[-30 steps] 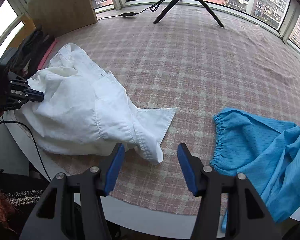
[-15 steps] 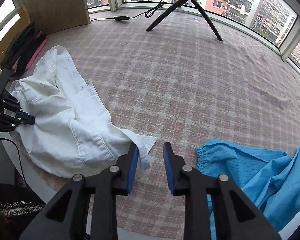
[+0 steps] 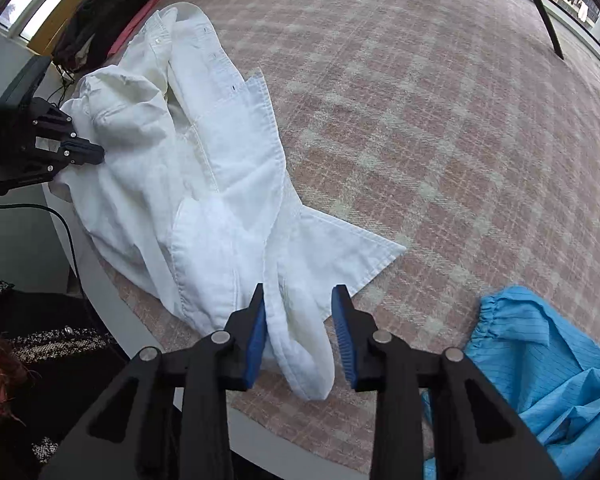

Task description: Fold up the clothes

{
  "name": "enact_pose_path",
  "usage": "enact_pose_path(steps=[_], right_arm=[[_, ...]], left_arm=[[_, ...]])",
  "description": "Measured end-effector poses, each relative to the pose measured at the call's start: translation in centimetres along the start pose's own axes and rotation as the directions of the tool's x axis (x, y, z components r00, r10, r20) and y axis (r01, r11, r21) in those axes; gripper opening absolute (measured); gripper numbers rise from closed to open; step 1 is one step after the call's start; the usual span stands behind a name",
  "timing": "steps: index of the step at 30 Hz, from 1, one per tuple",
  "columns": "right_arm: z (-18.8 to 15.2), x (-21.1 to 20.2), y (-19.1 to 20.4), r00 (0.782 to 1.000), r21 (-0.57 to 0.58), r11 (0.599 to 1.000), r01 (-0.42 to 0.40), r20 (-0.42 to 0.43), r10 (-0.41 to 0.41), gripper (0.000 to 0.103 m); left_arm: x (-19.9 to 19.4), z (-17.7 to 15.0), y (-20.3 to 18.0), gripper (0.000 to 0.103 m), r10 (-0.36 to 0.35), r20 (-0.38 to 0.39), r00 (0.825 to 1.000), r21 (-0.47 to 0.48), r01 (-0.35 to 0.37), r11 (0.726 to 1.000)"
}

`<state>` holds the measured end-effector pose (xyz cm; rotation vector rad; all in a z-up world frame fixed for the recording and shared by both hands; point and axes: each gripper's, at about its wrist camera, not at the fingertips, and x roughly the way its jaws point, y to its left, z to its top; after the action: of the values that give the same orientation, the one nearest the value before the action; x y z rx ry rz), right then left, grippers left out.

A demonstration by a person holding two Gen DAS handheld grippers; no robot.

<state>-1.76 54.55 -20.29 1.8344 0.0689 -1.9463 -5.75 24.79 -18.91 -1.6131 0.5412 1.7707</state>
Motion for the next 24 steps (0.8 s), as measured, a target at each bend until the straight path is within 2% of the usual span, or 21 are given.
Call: enact_pose_path(steps=[2,4,6,8,10,11,13,14,16,17,19,22,24], right_arm=[[-0.9,-0.9,0.2,0.999,0.009,1.0,-0.015,0.031,0.014,0.005],[-1.5,-2.9,0.2,0.994,0.038,0.999,-0.031,0.109,0.027,0.004],[-1.8,-5.6,-0.4,0.975,0.09,0.995,-0.046,0.219,0.026,0.004],[-2.0,-8.7,-1.5,0.945,0.147,0.987,-0.059,0.327,0.008,0.004],[-2.3,-11.5,-2.6,0.913,0.201,0.975,-0.096,0.408,0.006,0.004],[-2.6,-12.4,-2.9,0.905,0.215,0.973,-0.088,0.424,-0.012,0.004],[-3.1,-13.1,-2.8,0.904,0.227,0.973,-0.049,0.424,-0.053,0.004],[-3.3,-13.0,-2.7,0.909,0.235,0.971,-0.047,0.414,-0.056,0.004],[-3.4,-12.3,-2.4,0.919,0.241,0.97,-0.033,0.389,-0.066,0.004],[-3.5,-11.8,-2.2,0.923,0.239,0.971,-0.018,0.377,-0.076,0.004],[-3.5,-11.1,-2.5,0.93,0.244,0.97,-0.008,0.358,-0.082,0.004],[-3.5,-10.0,-3.3,0.939,0.257,0.966,-0.009,0.334,-0.08,0.004],[-3.5,-9.4,-3.7,0.944,0.265,0.964,-0.009,0.32,-0.08,0.004]], left_arm=[[-2.6,0.0,0.5,0.01,0.029,0.047,0.998,0.011,-0.03,0.999],[-5.4,0.2,1.8,0.035,0.056,0.111,0.992,0.023,-0.059,0.998],[-7.5,0.8,3.1,0.051,0.097,0.158,0.983,0.053,-0.107,0.993],[-7.5,1.6,3.6,0.052,0.161,0.159,0.974,0.082,-0.176,0.981],[-6.2,2.3,5.0,0.052,0.174,0.126,0.977,0.101,-0.187,0.977],[-5.0,2.7,5.5,0.052,0.159,0.101,0.982,0.1,-0.169,0.981],[-2.8,3.4,6.5,0.052,0.13,0.051,0.99,0.099,-0.134,0.986],[-2.1,3.4,6.6,0.047,0.121,0.029,0.992,0.099,-0.123,0.987],[-1.1,3.5,6.7,0.016,0.076,0.007,0.997,0.086,-0.076,0.993],[-0.9,3.6,6.8,0.015,0.054,0.004,0.999,0.077,-0.054,0.996],[-1.2,3.4,7.2,0.019,0.053,0.018,0.998,0.076,-0.055,0.996],[-3.2,2.5,8.4,0.042,0.074,0.057,0.996,0.065,-0.078,0.995],[-4.2,1.8,9.5,0.042,0.099,0.068,0.993,0.051,-0.103,0.993]])
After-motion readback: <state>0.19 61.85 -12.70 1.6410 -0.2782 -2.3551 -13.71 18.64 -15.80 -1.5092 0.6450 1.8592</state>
